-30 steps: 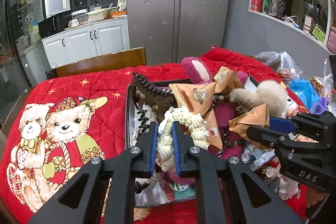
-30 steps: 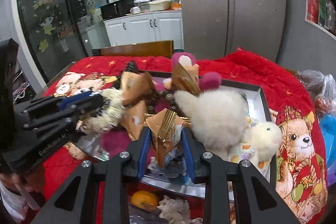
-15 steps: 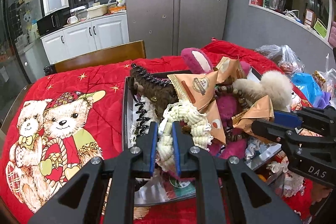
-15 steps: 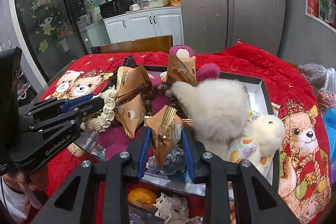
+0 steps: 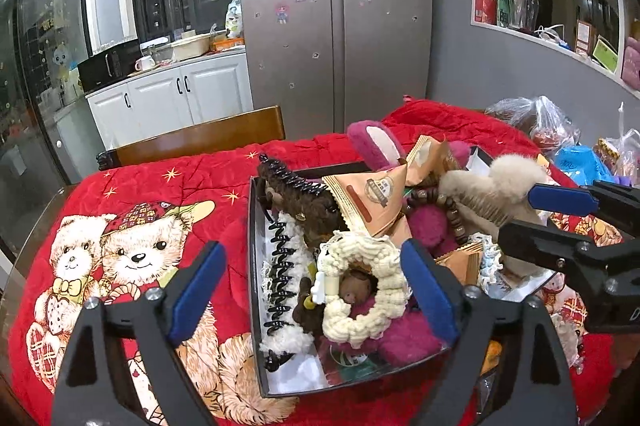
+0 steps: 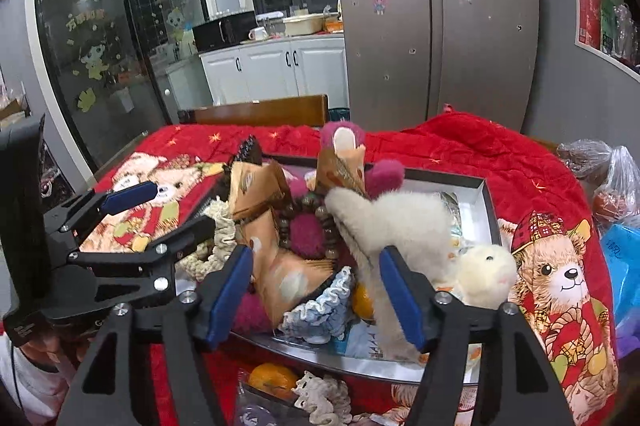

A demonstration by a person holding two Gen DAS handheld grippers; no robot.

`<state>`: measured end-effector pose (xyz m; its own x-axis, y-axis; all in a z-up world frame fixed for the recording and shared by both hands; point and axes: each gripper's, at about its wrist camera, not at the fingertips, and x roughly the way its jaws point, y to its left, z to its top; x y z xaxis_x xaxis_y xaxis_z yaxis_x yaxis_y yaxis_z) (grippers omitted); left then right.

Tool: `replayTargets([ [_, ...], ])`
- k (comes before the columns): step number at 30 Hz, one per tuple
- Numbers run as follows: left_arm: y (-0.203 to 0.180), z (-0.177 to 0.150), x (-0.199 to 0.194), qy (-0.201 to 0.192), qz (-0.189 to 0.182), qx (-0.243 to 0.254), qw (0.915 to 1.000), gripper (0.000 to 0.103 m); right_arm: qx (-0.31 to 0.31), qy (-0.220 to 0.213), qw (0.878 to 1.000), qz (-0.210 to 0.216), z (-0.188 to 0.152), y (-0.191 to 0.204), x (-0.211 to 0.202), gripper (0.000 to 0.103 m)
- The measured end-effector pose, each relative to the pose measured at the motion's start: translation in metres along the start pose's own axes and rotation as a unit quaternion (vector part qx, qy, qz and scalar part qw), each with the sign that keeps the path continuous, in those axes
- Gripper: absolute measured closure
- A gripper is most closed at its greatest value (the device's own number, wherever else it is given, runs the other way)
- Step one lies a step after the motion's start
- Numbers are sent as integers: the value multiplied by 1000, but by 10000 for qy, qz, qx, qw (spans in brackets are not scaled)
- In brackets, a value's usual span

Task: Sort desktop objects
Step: 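Lower both items into the box and open both tools, then withdraw both tools from the box toward the remaining items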

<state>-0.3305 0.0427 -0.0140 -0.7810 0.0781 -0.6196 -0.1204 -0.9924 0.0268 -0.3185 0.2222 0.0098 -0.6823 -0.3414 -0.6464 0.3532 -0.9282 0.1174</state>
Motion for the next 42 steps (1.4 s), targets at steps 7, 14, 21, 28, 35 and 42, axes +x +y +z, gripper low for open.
replayTargets([
  [7,8,2,0,45,39,-177,9998,12,46,-3,9999,100,1,-2,-3,33],
  [14,8,1,-1,65,-34,-186,9998,12,71,-67,9999,110,3,-4,-10,33],
  [21,3,8,-27,-28,-185,-117,9998,12,77,-210,9997,73,6,-4,-28,33],
  [28,-4,8,-89,-242,-580,-203,9978,11,106,-542,9985,-56,4,2,-81,33],
  [35,-21,-13,-141,-555,-384,1,9977,1,0,-784,9960,-424,-8,7,-139,28],
  [42,-42,-76,-139,-491,-376,-314,9976,1,-216,-821,9935,-754,-56,12,-165,27],
])
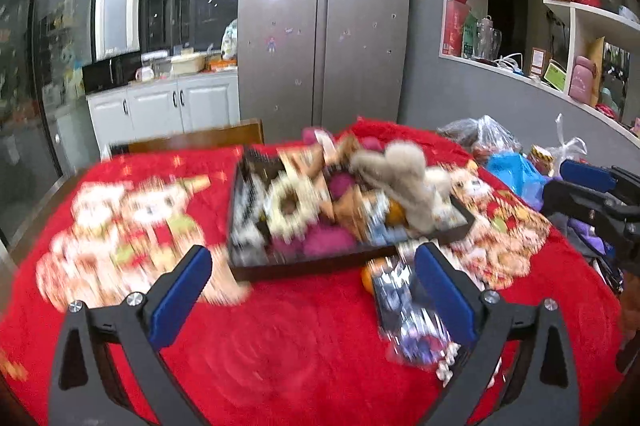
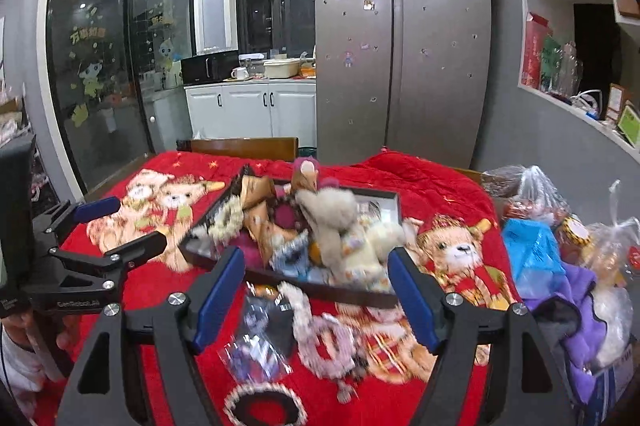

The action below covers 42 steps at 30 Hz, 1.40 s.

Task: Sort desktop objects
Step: 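Withdraw both tools from the box toward the remaining items, then grasp the clear anime-print packet with the left tool while the right tool grasps the white scrunchie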

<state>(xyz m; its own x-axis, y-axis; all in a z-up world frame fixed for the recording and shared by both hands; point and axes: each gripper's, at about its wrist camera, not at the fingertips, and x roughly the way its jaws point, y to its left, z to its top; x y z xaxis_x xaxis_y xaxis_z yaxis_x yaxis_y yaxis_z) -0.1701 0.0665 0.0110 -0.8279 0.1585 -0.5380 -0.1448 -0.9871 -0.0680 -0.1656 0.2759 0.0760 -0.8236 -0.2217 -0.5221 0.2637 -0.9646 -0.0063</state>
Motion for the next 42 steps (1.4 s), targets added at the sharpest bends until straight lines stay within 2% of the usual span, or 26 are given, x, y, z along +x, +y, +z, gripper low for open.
replayTargets([
  [4,-15,-28,25,645,-157,241,9975,1,-93,-122,9997,-199,-39,4,0,26],
  [9,-31,-41,42,805,-35,532,9953,1,-100,172,9997,-173,-67,5,20,26],
  [15,-28,-42,58,1024,-114,450,9937,1,47,523,9985,134,-70,-1,41,26],
  [19,-22,-39,64,1034,-162,336,9939,1,122,684,9974,178,-70,-3,52,26],
  [26,-22,-32,79,1143,-557,284,9915,1,76,832,9962,238,-68,-2,71,26],
  [29,-25,-30,90,1217,-401,343,9912,1,-16,872,9960,190,-67,0,82,26],
  [33,-24,-31,107,1357,-429,290,9894,1,31,927,9954,220,-65,-3,93,26],
  [38,-33,-34,122,1525,-578,480,9854,2,-42,1014,9945,274,-67,0,107,26],
  [40,-37,-34,124,1525,-589,568,9849,4,-13,1043,9940,337,-67,-1,112,27],
  [41,-40,-34,126,1535,-595,620,9844,10,0,1059,9937,361,-68,0,114,29],
  [42,-43,-34,125,1539,-612,654,9840,19,-2,1091,9932,406,-68,0,117,35],
])
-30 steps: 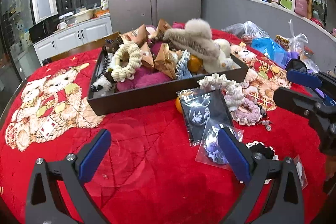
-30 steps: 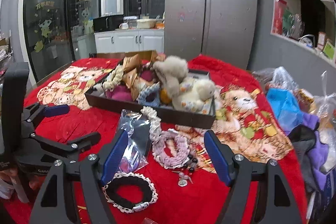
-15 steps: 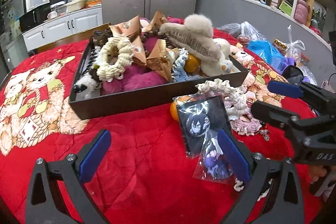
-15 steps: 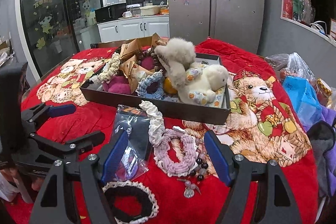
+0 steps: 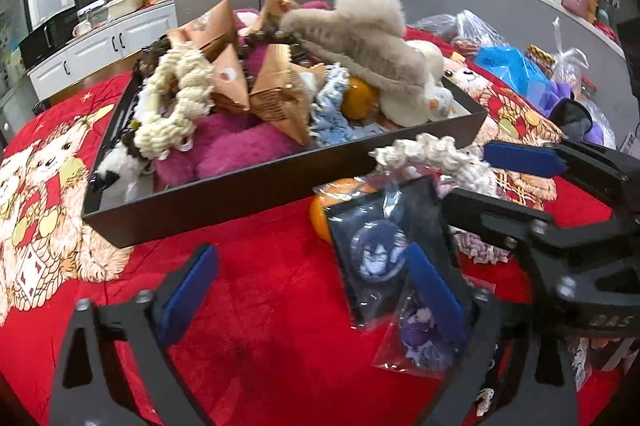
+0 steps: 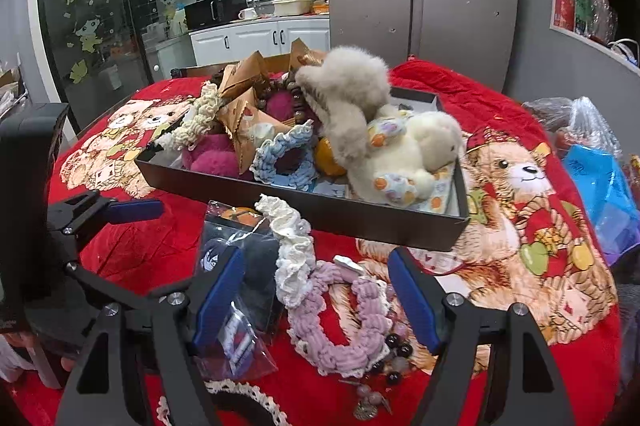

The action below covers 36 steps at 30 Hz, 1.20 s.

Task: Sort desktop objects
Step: 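Grasp the clear anime-print packet with the left tool while the right tool grasps the white scrunchie, then carry the packet and white scrunchie up over the black box with both tools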

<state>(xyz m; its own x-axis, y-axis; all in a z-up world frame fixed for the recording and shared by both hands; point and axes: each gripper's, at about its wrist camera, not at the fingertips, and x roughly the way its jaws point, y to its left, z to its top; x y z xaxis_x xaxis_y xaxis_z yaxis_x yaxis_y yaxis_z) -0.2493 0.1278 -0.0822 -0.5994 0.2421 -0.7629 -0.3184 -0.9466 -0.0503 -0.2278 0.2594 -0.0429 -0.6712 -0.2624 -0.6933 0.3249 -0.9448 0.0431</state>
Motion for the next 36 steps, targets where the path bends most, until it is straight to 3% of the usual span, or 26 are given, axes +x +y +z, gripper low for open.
replayTargets([
  [1,-3,0,0,6,-45,56,10000,26,-18,29,10000,17,0,1,2,44],
  [3,-8,-1,1,27,-210,153,9997,50,-111,100,9999,19,0,4,6,61],
  [6,-16,-1,1,25,-217,277,9994,65,-305,193,9993,10,-2,10,10,82],
  [8,-19,-2,-1,-24,-206,322,9993,75,-408,216,9989,-56,-4,14,11,87],
  [15,-18,-4,-6,-98,-115,311,9994,81,-456,175,9988,-15,-4,14,7,89],
  [36,-17,-4,-30,-283,-21,249,9993,84,-551,31,9984,-136,2,25,-13,89],
])
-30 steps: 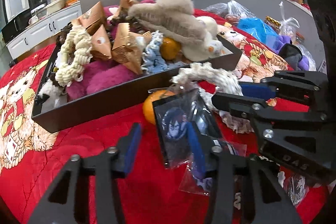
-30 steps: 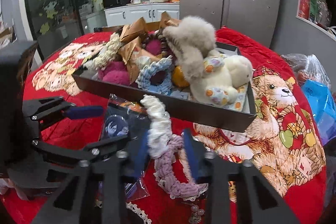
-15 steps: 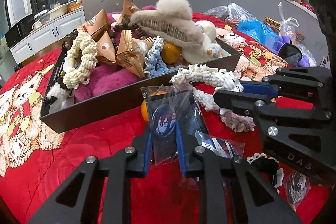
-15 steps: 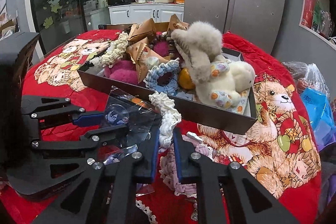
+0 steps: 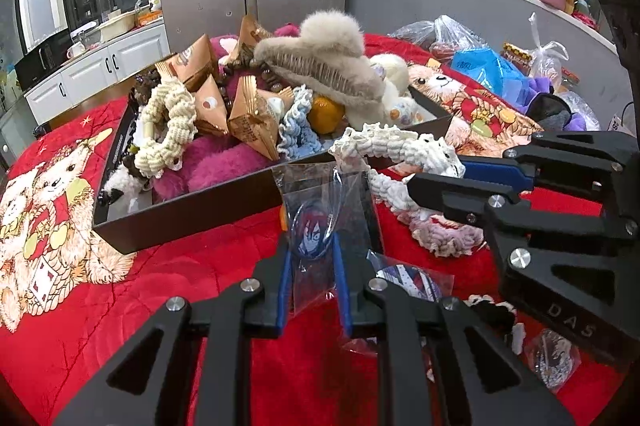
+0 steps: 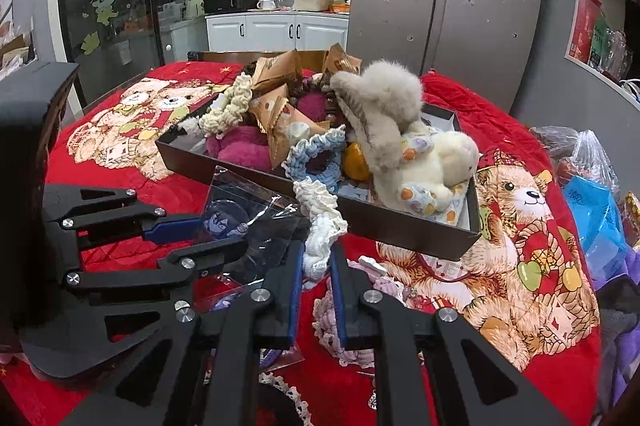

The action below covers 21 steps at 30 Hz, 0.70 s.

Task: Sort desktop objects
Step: 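Carry the packet and white scrunchie up over the black box with both tools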

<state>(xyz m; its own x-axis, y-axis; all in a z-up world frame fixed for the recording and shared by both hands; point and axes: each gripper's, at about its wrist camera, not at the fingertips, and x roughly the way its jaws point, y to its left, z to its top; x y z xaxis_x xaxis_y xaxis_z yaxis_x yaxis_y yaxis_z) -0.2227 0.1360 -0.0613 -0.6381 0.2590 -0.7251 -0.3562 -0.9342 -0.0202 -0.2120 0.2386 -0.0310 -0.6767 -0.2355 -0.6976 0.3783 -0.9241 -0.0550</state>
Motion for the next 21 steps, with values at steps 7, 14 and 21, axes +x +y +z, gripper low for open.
replayTargets([
  [7,-2,8,-22,-181,88,-19,9998,87,-84,-227,9997,-93,8,9,-22,89],
  [14,4,16,-51,-381,178,-94,9991,87,-151,-447,9989,-83,22,22,-44,89],
  [21,12,23,-81,-601,357,-111,9975,87,-163,-620,9979,-91,38,37,-64,89],
])
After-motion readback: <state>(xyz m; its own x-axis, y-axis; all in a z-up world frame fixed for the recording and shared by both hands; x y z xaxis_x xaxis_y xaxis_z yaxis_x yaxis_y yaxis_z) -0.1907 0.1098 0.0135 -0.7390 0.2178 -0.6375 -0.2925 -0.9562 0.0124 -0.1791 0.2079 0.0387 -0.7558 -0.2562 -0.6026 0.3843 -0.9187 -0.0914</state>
